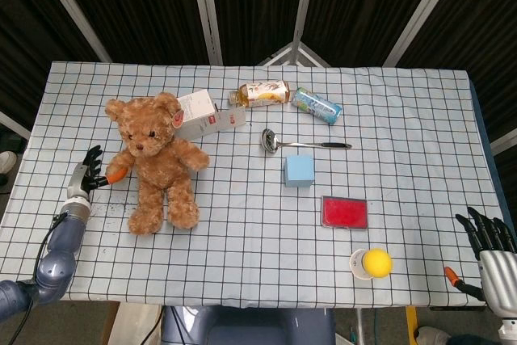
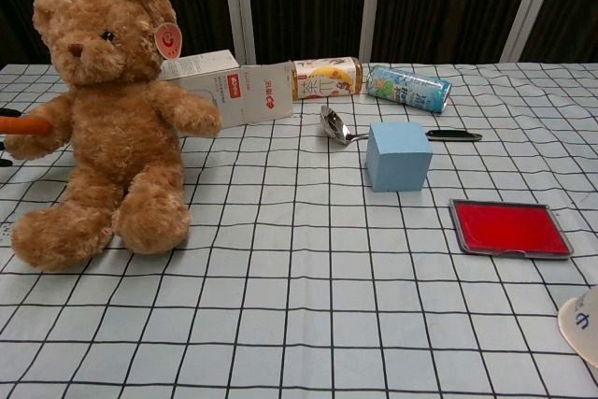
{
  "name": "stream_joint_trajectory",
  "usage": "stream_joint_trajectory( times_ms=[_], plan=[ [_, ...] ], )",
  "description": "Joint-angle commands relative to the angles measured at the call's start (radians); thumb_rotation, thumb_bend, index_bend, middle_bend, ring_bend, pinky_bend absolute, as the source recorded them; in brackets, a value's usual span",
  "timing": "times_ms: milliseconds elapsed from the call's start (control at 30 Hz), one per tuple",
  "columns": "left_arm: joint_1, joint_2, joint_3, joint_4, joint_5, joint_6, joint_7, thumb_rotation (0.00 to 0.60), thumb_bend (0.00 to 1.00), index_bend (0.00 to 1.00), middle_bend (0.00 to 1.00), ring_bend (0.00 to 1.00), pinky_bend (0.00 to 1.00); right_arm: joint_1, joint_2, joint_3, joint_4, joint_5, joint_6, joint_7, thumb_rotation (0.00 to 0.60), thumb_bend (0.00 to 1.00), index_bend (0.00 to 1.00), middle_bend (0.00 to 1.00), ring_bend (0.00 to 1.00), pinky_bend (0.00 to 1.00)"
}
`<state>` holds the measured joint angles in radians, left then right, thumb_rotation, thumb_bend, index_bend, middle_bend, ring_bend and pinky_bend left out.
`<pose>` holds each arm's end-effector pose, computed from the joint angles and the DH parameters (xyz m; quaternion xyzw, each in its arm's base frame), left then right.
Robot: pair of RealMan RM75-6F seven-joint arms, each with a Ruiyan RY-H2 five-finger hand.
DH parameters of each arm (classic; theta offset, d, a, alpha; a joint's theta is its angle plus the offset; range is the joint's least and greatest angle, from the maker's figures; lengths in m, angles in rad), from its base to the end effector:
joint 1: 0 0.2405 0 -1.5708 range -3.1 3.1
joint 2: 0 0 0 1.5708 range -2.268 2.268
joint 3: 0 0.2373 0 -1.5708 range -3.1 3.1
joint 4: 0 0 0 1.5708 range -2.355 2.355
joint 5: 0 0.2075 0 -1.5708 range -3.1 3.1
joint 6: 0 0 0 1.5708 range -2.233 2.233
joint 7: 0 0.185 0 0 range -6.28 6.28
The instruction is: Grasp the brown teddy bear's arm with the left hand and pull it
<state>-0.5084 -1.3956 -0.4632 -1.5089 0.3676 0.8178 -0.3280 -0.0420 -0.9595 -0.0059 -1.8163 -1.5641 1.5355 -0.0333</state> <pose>-0.2791 0.3718 0.0419 -0.1650 -0.7964 -0.4509 0.3677 -0.2801 -0.1720 0.1764 0.5865 -0.4168 0.3651 0.5908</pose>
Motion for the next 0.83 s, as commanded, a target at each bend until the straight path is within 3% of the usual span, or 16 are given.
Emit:
stream_joint_trajectory(
  times_ms=[33,167,367,600,733,833],
  plan=[
    [0.074,0.051,0.011,-0.091,0.139,0.064,-0.031,0.6,0.33,0.0,0.0,0.0,0.0,0.0,0.002,0.001,-0.002,0.0,0.002,0.002,0.6,0.22,0.12,0.06,0.08,0.0],
    [0.213,0.165,0.106,-0.238,0.409,0.219,-0.004,0.6,0.34,0.11,0.06,0.0,0.0,-0.002,0.003,0.001,-0.001,-0.003,0.008,0.007,0.6,0.22,0.12,0.06,0.08,0.0],
    [0.398,0.262,0.273,-0.34,0.679,0.584,0.207,0.6,0.36,0.21,0.09,0.0,0.0,-0.003,0.002,0.001,-0.003,-0.006,0.011,0.003,0.6,0.22,0.12,0.06,0.08,0.0],
    [0.513,0.251,0.35,-0.358,0.755,0.846,0.437,0.6,0.37,0.25,0.09,0.0,0.0,-0.01,0.003,0.003,-0.003,-0.008,0.026,0.003,0.6,0.22,0.12,0.06,0.08,0.0],
    [0.546,0.249,0.385,-0.385,0.818,0.923,0.522,0.6,0.37,0.25,0.09,0.0,0.0,-0.012,0.005,0.007,-0.005,-0.009,0.036,0.012,0.6,0.22,0.12,0.06,0.08,0.0],
    [0.563,0.257,0.405,-0.399,0.851,0.927,0.509,0.6,0.37,0.25,0.09,0.0,0.0,-0.01,0.004,0.009,-0.002,-0.003,0.032,0.02,0.6,0.22,0.12,0.06,0.08,0.0]
  ],
)
